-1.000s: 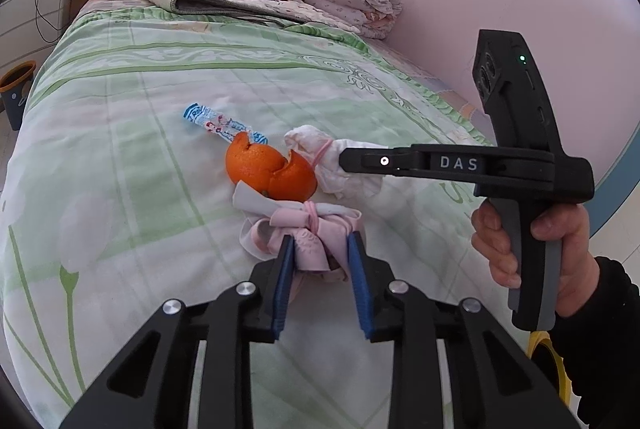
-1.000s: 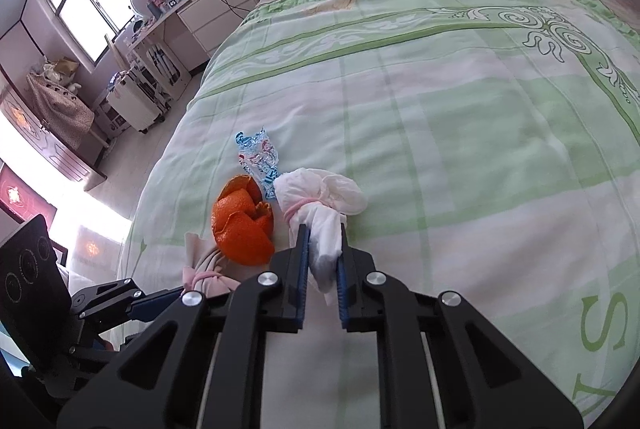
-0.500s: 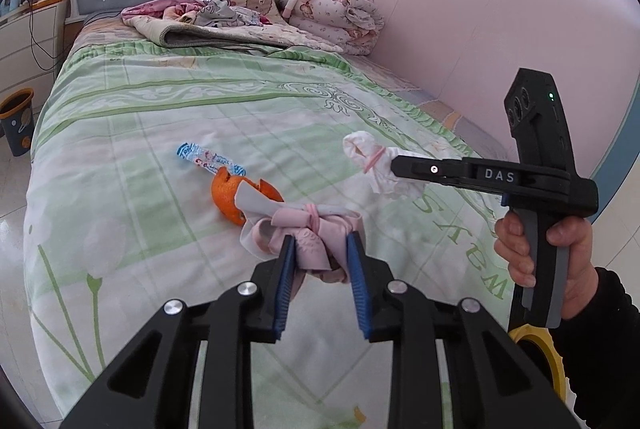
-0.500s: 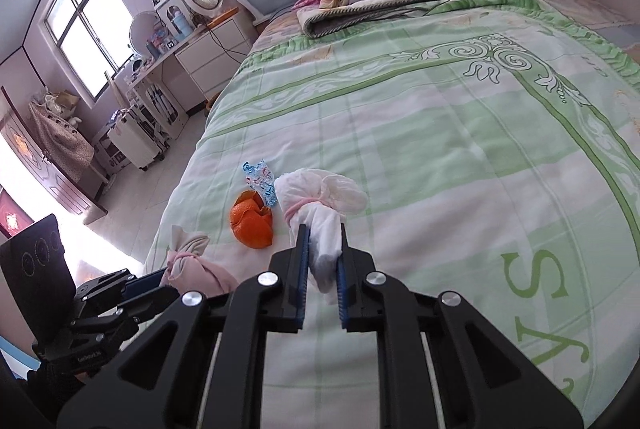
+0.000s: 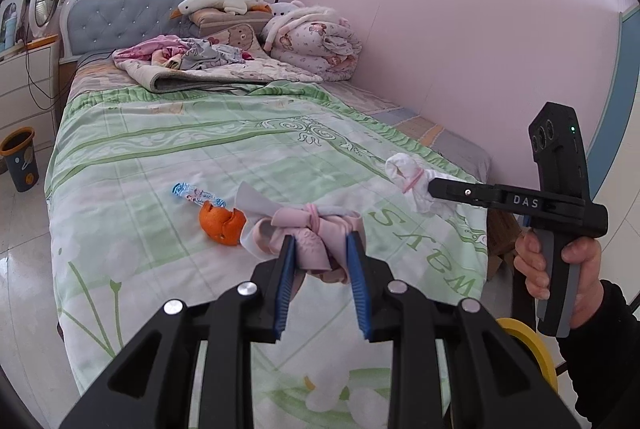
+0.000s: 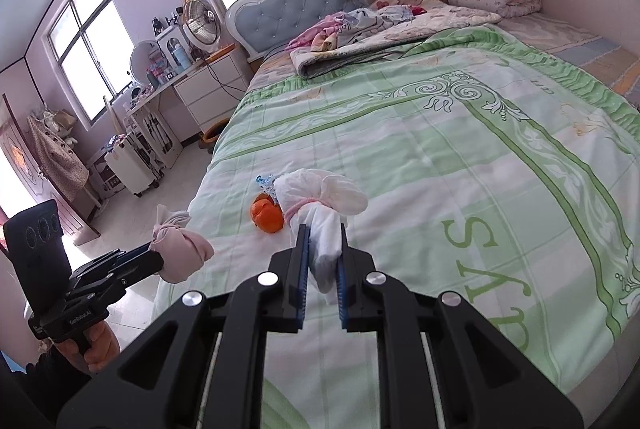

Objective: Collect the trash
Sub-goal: 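Lift both tissue bundles and carry them toward the yellow bin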

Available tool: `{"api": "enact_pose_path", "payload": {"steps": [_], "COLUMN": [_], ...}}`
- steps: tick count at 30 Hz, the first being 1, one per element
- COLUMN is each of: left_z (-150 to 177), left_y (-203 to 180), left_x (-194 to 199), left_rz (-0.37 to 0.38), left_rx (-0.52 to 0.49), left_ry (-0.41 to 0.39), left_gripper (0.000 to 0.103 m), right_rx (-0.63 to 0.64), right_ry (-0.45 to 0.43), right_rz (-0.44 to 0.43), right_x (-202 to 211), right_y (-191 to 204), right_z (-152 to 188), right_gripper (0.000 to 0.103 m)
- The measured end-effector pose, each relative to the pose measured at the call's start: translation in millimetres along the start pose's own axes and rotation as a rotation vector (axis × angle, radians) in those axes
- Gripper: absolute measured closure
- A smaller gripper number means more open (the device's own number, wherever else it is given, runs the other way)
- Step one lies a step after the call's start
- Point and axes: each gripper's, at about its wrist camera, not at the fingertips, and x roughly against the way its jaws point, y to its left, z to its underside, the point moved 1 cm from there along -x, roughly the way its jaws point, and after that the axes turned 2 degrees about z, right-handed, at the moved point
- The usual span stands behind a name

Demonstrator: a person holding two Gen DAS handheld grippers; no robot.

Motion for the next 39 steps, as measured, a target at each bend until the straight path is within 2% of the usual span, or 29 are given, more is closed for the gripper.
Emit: {"api": "enact_pose_path", "payload": {"steps": [9, 19, 29, 39], "left_z": [2.4, 16.2, 34.4, 60.0], "left_y": [-46.7, -101.1, -146.8, -182.9], "left_x": [33.1, 55.1, 53.2, 35.0], "left_rz": [0.020, 0.086, 0.144, 0.186], "left_rx": [-0.082, -0.147, -0.221, -0.290], "left_ry": [-0.050, -0.080, -0.041, 0.054], "left_gripper": [0.078, 0.078, 0.078, 0.078], "right_rx": [-0.006, -0.008, -0.034, -0.059], "right_ry": [-0.076, -0.133, -0.171, -0.180], "right_rz": [0.055, 0.090, 0.160, 0.249], "right_x": [76.0, 152.7, 213.7, 257.9], "right_y": [4.2, 3.2, -11.6, -30.5], "right_z": [23.4, 65.9, 117.8, 159.2], "right_gripper": [0.091, 0.091, 0.091, 0.091]}}
